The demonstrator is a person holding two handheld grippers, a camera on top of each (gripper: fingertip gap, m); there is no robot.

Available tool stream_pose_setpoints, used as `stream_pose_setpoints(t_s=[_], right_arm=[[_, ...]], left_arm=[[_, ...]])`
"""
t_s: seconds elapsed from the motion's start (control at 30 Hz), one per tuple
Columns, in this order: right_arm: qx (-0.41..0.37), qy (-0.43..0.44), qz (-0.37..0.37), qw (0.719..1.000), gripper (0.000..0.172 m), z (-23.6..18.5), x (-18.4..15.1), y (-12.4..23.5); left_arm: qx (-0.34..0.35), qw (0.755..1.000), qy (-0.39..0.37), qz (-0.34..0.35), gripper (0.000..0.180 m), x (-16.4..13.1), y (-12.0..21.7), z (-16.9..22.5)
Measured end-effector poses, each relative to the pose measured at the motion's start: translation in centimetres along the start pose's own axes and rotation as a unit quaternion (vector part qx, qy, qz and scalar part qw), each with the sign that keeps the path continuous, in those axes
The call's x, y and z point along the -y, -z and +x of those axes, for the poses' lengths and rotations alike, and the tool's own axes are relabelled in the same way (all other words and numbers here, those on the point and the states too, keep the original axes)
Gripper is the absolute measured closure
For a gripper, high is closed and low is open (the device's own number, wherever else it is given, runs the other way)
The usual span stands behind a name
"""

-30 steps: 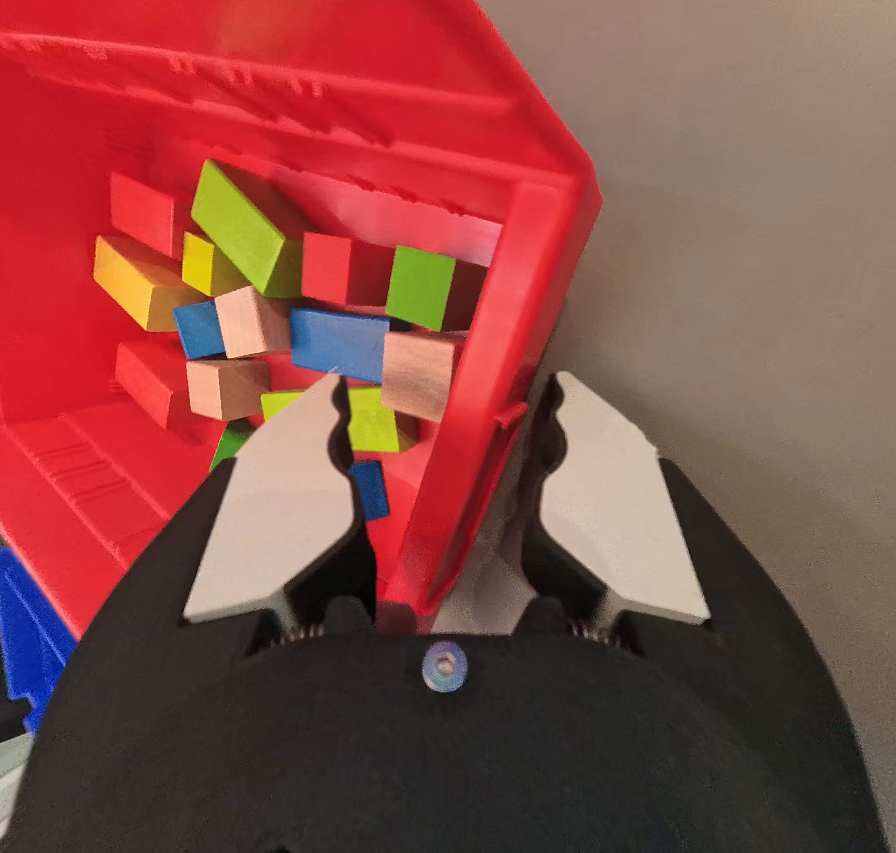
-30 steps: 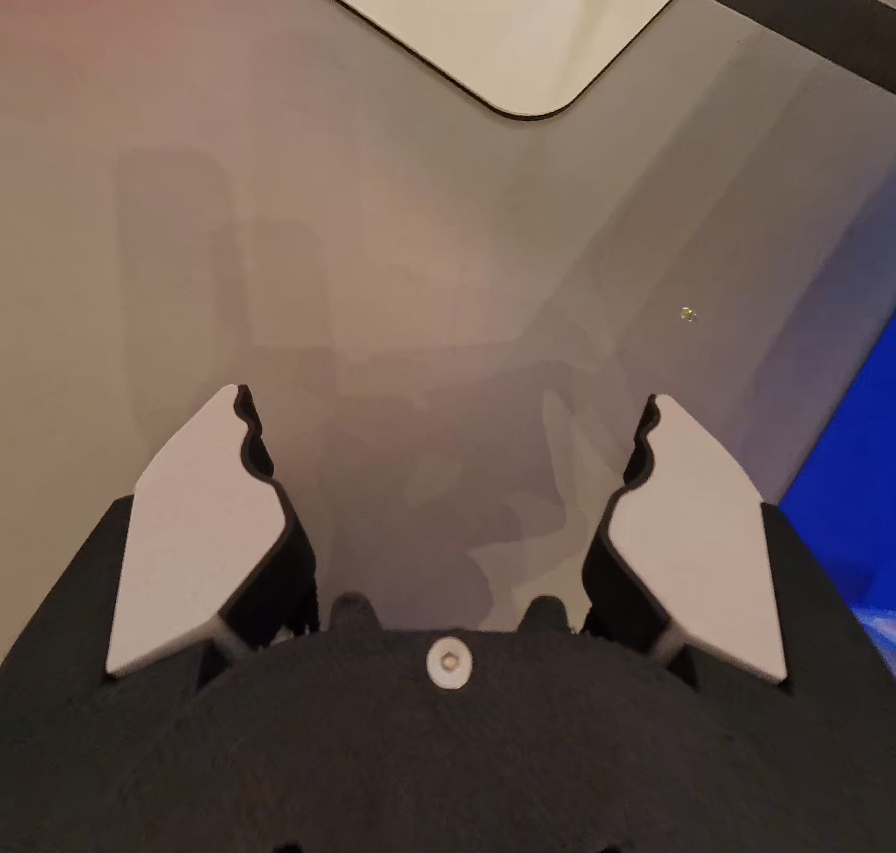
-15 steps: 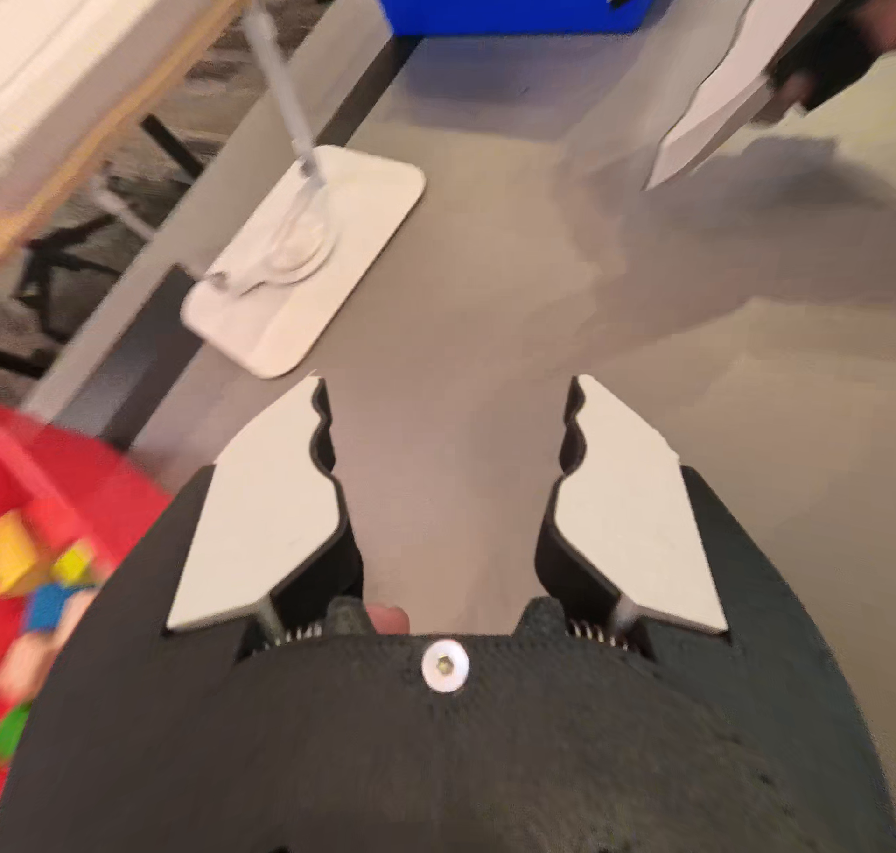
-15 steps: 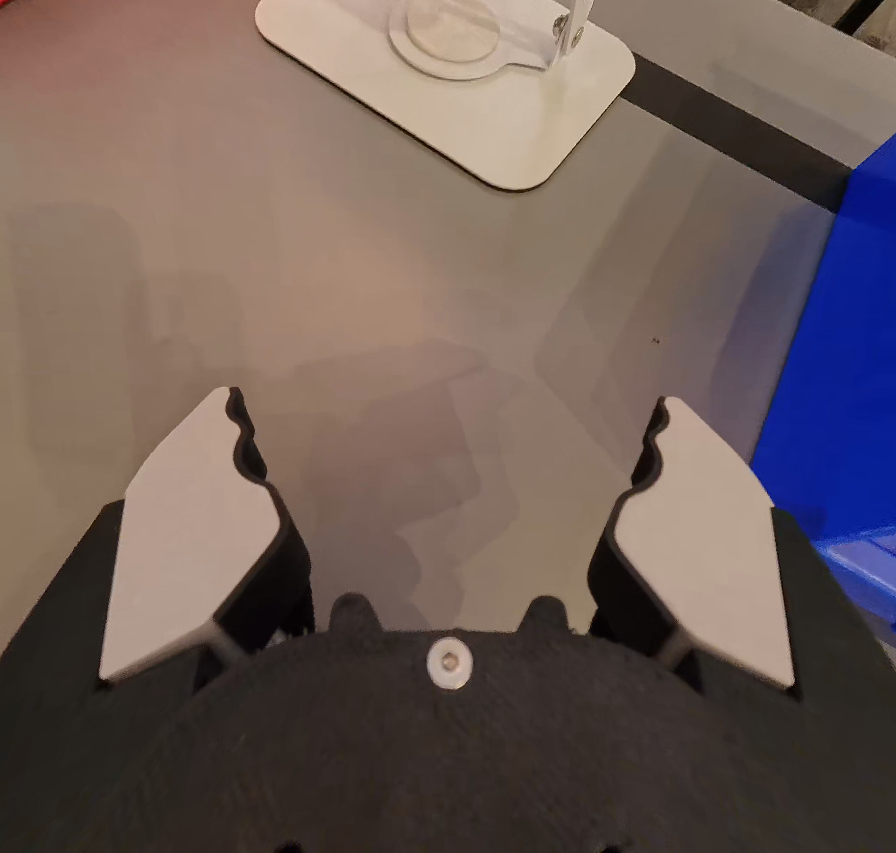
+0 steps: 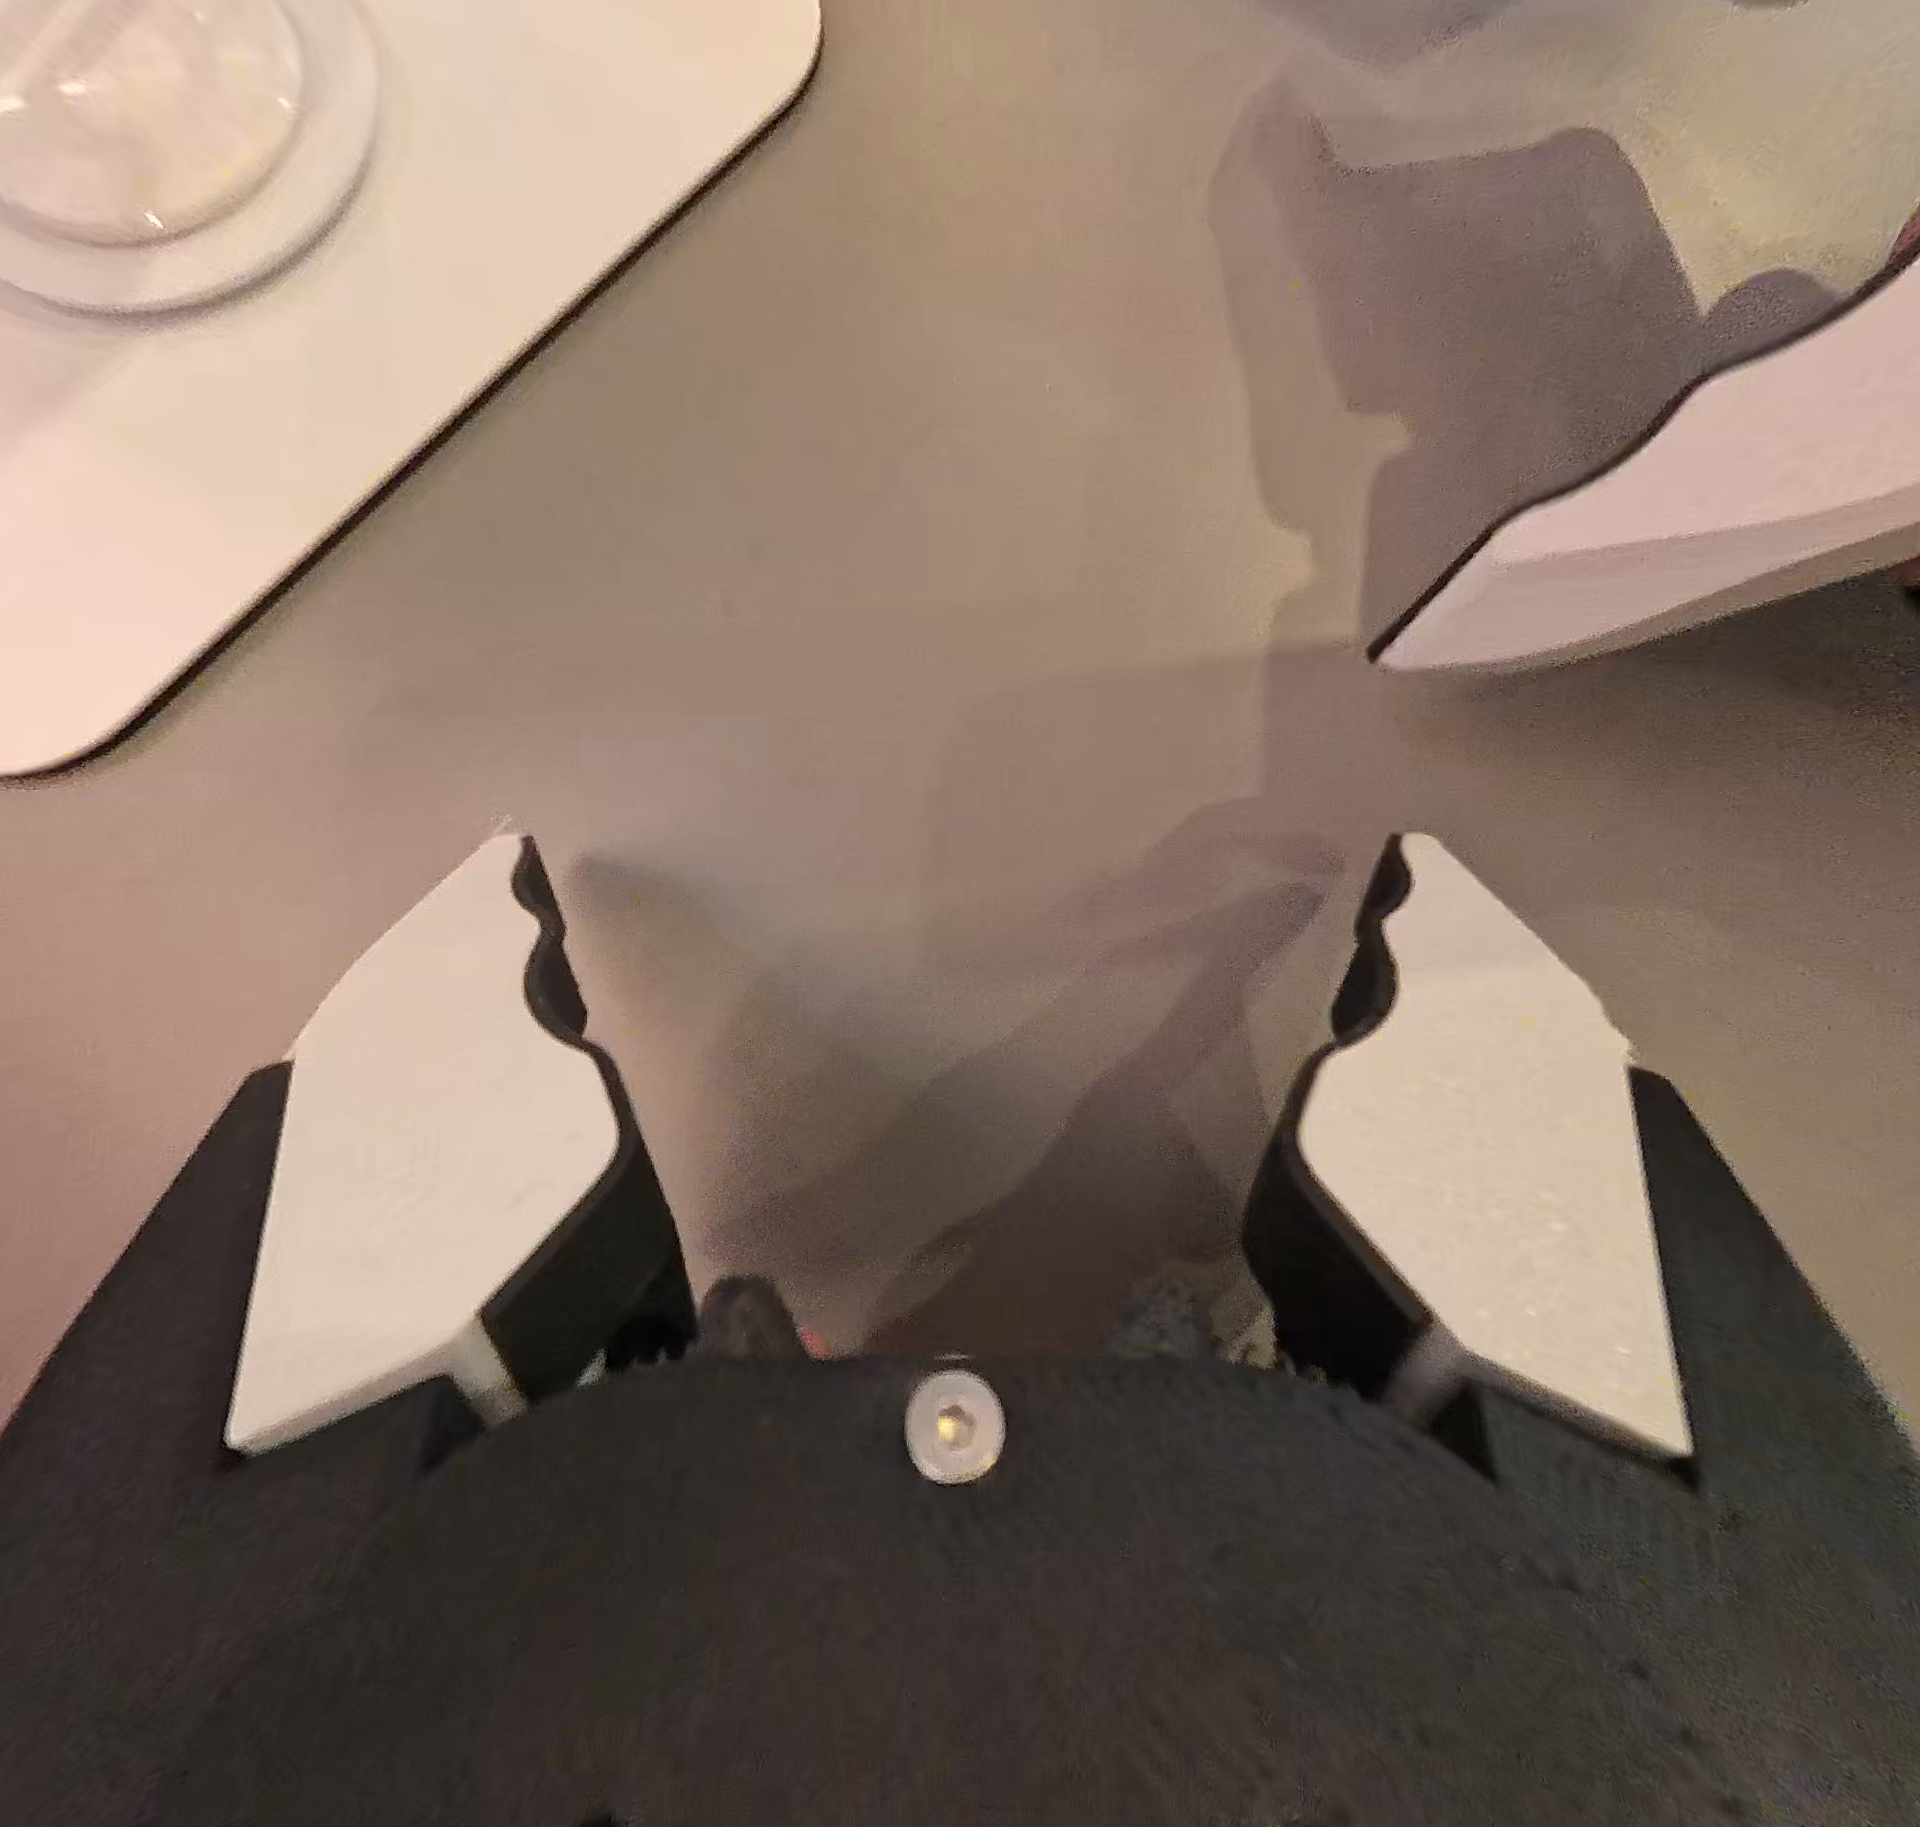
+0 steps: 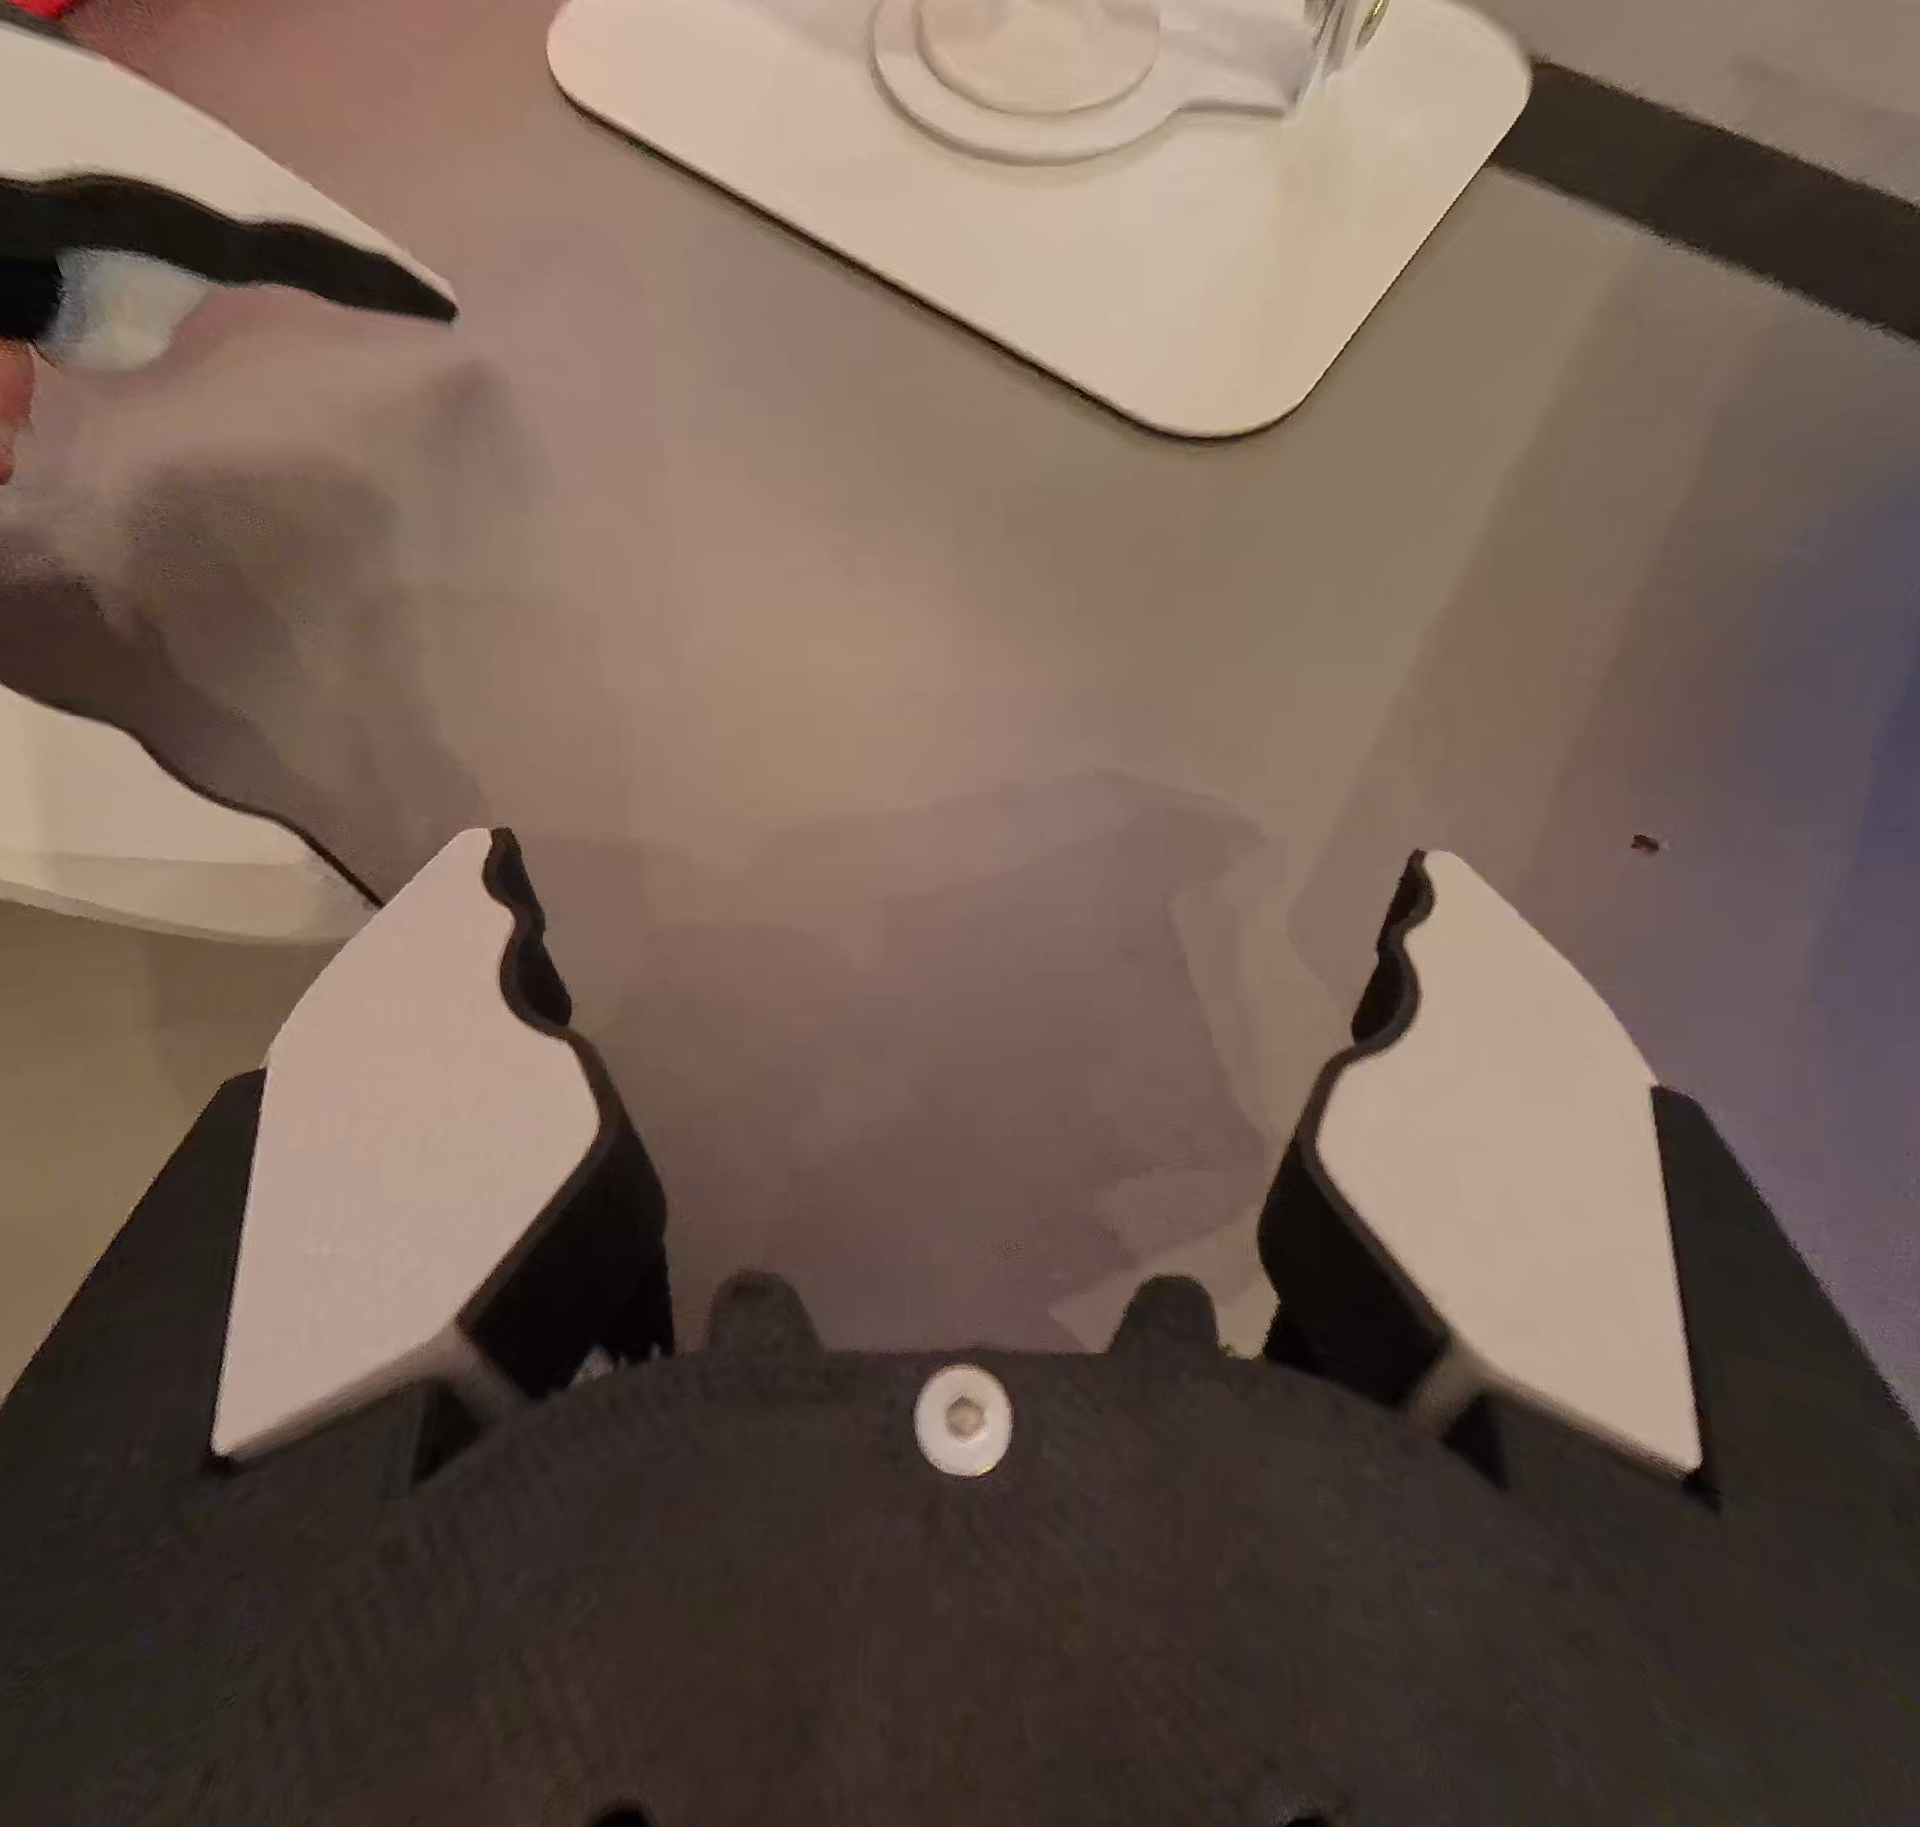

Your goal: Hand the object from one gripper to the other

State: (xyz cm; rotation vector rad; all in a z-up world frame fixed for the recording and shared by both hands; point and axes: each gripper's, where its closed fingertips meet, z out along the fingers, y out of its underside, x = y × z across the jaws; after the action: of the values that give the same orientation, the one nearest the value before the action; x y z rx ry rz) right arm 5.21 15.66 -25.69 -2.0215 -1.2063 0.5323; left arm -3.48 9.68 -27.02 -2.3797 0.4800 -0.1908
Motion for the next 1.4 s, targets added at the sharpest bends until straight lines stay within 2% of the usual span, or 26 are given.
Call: stream_pose_setpoints(t_s=[0.07, 0.13, 0.27, 0.33, 0.4, 0.5, 0.57, 0.63, 0.7, 0.77, 0.83, 0.9, 1.03, 1.13, 1.23, 1.4], right_arm=[[-0.006, 0.006, -0.012, 1.0, 0.027, 0.1, -0.1, -0.4], [0.005, 0.005, -0.001, 1.0, 0.027, -0.2, 0.5, -0.3], [0.032, 0.004, 0.045, 0.998, 0.028, -1.3, 4.1, 1.6], [0.029, 0.026, 0.05, 0.998, 0.029, -1.3, 5.3, 1.9], [0.025, 0.038, 0.058, 0.997, 0.032, -1.1, 6.0, 1.7], [0.034, 0.035, 0.068, 0.996, 0.038, -1.2, 5.7, 0.7], [0.04, 0.034, 0.07, 0.996, 0.04, -1.6, 5.1, 0.1], [0.039, 0.042, 0.063, 0.996, 0.04, -1.8, 4.4, -0.5], [0.036, 0.053, 0.051, 0.997, 0.04, -2.0, 3.9, -0.9], [0.037, 0.054, 0.049, 0.997, 0.04, -2.0, 3.7, -1.0], [0.038, 0.05, 0.048, 0.997, 0.04, -2.0, 3.4, -1.1], [0.038, 0.045, 0.045, 0.997, 0.041, -1.7, 3.0, -1.1], [0.037, 0.035, 0.05, 0.997, 0.042, -1.1, 3.0, -1.0], [0.042, 0.029, 0.054, 0.997, 0.043, -0.9, 3.1, -0.9], [0.042, 0.029, 0.057, 0.997, 0.044, -0.8, 3.1, -0.8], [0.053, 0.023, 0.087, 0.995, 0.049, -0.9, 4.3, 0.4]], left_arm=[[0.003, 1.0, 0.001, 0.017, 0.047, 0.6, 0.1, -0.2], [-0.003, 1.0, 0.007, 0.003, 0.048, 0.3, -0.2, -0.2], [-0.008, 0.998, 0.018, 0.051, 0.052, 2.1, 2.2, -0.2], [-0.006, 0.996, 0.02, 0.09, 0.063, 3.7, 5.8, -0.6], [0.009, 0.989, 0.025, 0.143, 0.079, 5.3, 10.9, -2.0], [0.111, 0.977, 0.01, 0.183, 0.106, 5.4, 18.6, -8.2], [0.17, 0.974, -0.001, 0.147, 0.119, 3.7, 21.3, -13.7], [0.16, 0.983, 0.036, 0.08, 0.121, 1.0, 20.8, -18.0], [0.129, 0.987, 0.085, 0.036, 0.122, -0.8, 18.7, -20.5], [0.128, 0.985, 0.114, -0.019, 0.122, -2.7, 16.2, -23.1], [0.104, 0.983, 0.141, -0.053, 0.125, -3.8, 13.8, -23.9], [0.126, 0.976, 0.141, -0.104, 0.122, -5.3, 12.2, -25.3], [0.137, 0.967, 0.144, -0.162, 0.126, -7.1, 10.5, -26.4], [0.102, 0.964, 0.167, -0.181, 0.139, -7.9, 9.3, -26.0], [0.115, 0.964, 0.147, -0.191, 0.144, -8.3, 8.9, -26.3], [0.133, 0.974, 0.139, -0.118, 0.145, -6.6, 10.7, -26.8]])
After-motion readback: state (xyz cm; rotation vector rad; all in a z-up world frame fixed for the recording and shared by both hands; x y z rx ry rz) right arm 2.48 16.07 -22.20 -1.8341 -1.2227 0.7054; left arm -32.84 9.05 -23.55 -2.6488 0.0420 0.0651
